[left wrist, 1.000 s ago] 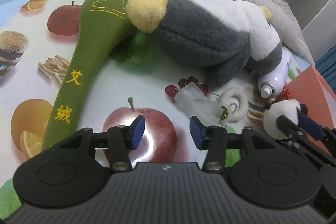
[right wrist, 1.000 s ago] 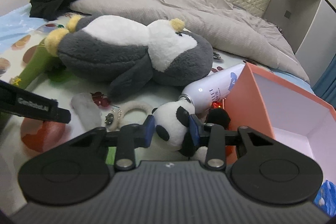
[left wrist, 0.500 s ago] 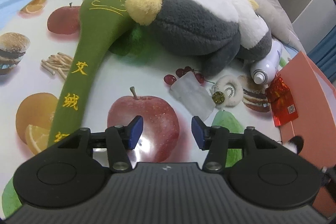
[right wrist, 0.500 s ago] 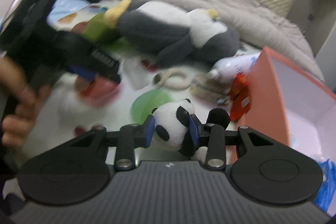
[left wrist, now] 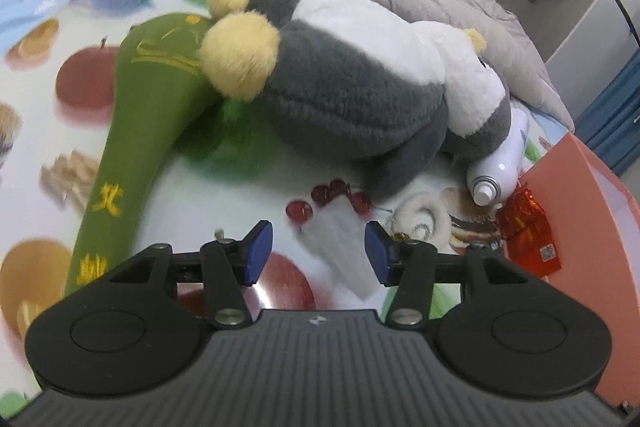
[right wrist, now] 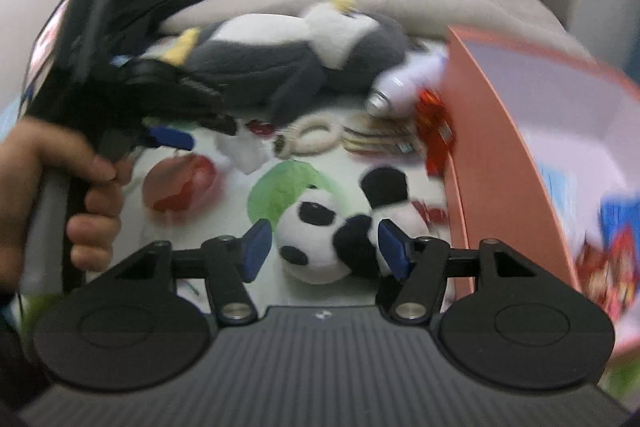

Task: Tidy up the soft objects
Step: 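Close the left gripper on the clear plastic piece while the right gripper reaches the panda plush, then lift the clear plastic piece with the left gripper while the right gripper carries the panda over the box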

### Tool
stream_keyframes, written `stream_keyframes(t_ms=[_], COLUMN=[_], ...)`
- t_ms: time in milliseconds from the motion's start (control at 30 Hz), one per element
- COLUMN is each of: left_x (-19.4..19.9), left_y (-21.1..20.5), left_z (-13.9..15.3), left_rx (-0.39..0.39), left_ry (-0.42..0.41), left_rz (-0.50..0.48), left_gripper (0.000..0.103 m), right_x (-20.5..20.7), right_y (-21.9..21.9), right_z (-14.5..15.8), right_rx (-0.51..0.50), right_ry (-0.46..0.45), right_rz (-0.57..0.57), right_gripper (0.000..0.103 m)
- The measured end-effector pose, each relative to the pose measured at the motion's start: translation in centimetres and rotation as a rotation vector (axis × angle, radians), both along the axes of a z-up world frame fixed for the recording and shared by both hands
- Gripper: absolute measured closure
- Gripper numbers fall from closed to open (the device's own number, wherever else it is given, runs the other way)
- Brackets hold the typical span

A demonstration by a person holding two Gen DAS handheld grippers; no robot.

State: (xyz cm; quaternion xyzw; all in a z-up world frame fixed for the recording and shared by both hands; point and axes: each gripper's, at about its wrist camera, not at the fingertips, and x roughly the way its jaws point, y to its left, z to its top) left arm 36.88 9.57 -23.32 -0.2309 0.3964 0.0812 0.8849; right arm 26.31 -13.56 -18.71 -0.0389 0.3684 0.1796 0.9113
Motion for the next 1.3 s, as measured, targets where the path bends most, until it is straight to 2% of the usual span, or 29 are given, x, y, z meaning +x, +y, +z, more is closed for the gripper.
stream_keyframes(t_ms=[100,200,267,300,367,433,467,533,767,933,1033,1067,1200,1300], left_x=[0.9,1.6,1.9,2.1,2.3,2.4,2.4,2.5,1.8,0.8,-0.2,-0.6,-2.4,-3.9], left_y=[-0.1,-0.1,-0.2,-0.1,0.0,0.0,-0.1,-0.3,-1.3,-1.2,-1.1,-1.1,-1.0,-1.4], left_z=[-0.6,-1.1,-1.1,-1.2,-1.3,-1.4,-1.5,-1.6,-1.6,-1.4,-1.1,-1.1,-0.7,-0.2], left_rx=[0.018,0.023,0.048,0.048,0.040,0.037,0.041,0.041,0.091,0.086,0.082,0.075,0.053,0.070], left_ry=[-0.001,-0.004,-0.013,-0.021,-0.024,-0.029,-0.031,-0.033,-0.052,-0.051,-0.048,-0.048,-0.043,-0.046], left_rz=[-0.031,-0.064,-0.071,-0.074,-0.083,-0.105,-0.117,-0.140,-0.158,-0.139,-0.121,-0.115,-0.091,-0.080], left_gripper=[0.046,0.046,0.046,0.046,0.047,0.050,0.056,0.062,0.074,0.078,0.079,0.079,0.079,0.079], right_x=[0.4,0.5,0.8,1.0,1.3,1.3,1.3,1.5,3.1,3.2,3.4,3.3,3.0,2.6], right_y=[-0.9,-1.2,-1.7,-2.0,-2.6,-2.8,-2.8,-2.7,-2.5,-2.6,-3.0,-3.1,-3.3,-3.6], right_z=[-0.4,-0.7,-1.2,-1.6,-2.3,-2.5,-2.6,-2.7,-3.5,-3.4,-3.3,-3.2,-2.6,-2.4], right_rx=[0.148,0.227,0.283,0.317,0.400,0.446,0.454,0.472,0.502,0.498,0.499,0.493,0.458,0.445], right_ry=[0.102,0.157,0.218,0.259,0.329,0.339,0.335,0.341,0.390,0.365,0.362,0.355,0.332,0.337], right_rz=[-0.108,-0.201,-0.274,-0.313,-0.380,-0.418,-0.433,-0.468,-0.554,-0.554,-0.545,-0.539,-0.491,-0.459], right_gripper=[0.042,0.040,0.038,0.034,0.034,0.033,0.031,0.031,0.031,0.032,0.037,0.046,0.047,0.047])
